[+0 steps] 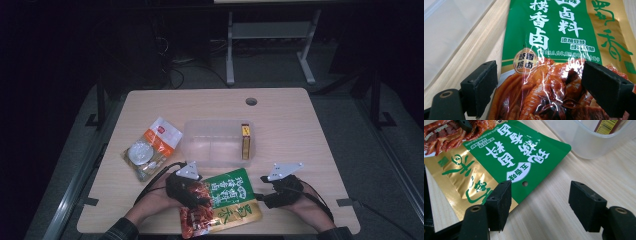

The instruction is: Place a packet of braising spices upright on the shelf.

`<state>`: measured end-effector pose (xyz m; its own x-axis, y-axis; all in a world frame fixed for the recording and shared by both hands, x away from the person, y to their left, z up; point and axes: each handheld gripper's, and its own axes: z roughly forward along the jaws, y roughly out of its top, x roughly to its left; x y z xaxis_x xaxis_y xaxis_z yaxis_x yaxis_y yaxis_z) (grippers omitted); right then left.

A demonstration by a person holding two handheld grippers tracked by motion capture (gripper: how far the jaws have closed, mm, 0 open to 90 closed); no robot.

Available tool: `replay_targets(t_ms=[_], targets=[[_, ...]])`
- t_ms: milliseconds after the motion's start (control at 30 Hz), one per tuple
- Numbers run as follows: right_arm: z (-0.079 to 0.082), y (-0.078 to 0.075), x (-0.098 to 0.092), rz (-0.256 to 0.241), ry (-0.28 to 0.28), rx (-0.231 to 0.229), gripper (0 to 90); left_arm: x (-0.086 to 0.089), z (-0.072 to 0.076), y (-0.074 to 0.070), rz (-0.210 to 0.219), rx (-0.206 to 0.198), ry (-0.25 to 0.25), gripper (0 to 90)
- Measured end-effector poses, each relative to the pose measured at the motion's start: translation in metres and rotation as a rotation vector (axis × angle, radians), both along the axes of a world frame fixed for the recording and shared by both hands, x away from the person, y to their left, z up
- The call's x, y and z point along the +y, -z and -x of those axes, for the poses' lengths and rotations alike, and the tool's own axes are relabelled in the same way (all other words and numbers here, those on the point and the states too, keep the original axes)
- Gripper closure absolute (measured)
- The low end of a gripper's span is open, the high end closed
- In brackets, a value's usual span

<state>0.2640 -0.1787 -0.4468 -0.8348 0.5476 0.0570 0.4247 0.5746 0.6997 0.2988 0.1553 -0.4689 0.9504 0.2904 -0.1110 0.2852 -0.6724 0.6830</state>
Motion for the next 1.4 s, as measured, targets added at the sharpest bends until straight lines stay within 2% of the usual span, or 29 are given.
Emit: replay_targets(t_ms=[100, 267, 367, 567, 700, 733, 900, 1133, 1400], targets=[[0.000, -0.001, -0.002, -0.002, 0.007, -0.001, 34.4, 0.003, 0.000, 0.001, 0.013, -0.009, 0.016, 15.8], [-0.001, -0.001, -0.003, -0.007, 0.008, -0.007, 34.9, 0.006, 0.001, -0.001, 0.014, -0.008, 0.014, 27.2], [-0.001, -0.002, -0.002, -0.010, 0.004, -0.014, 35.1, 0.005, 0.002, -0.004, -0.015, -0.015, 0.018, 33.6], [-0.001, -0.003, -0.002, -0.016, 0.007, -0.015, 35.3, -0.002, 0.009, -0.008, -0.061, -0.032, 0.042, 53.9], [-0.001, -0.004, -0.003, -0.025, 0.014, -0.020, 35.2, -0.006, 0.013, -0.010, -0.087, -0.041, 0.038, 64.7], [-0.001, -0.004, -0.003, -0.028, 0.015, -0.021, 35.1, -0.007, 0.013, -0.011, -0.105, -0.045, 0.042, 67.1], [-0.001, -0.006, -0.005, -0.046, 0.024, -0.019, 34.5, -0.008, 0.014, -0.012, -0.109, -0.026, 0.026, 80.9], [-0.002, -0.005, -0.005, -0.053, 0.029, -0.020, 33.8, -0.009, 0.014, -0.013, -0.117, -0.021, 0.015, 85.8], [-0.003, -0.006, -0.008, -0.054, 0.040, -0.028, 31.4, -0.002, 0.010, -0.014, -0.073, 0.047, -0.014, 88.6]])
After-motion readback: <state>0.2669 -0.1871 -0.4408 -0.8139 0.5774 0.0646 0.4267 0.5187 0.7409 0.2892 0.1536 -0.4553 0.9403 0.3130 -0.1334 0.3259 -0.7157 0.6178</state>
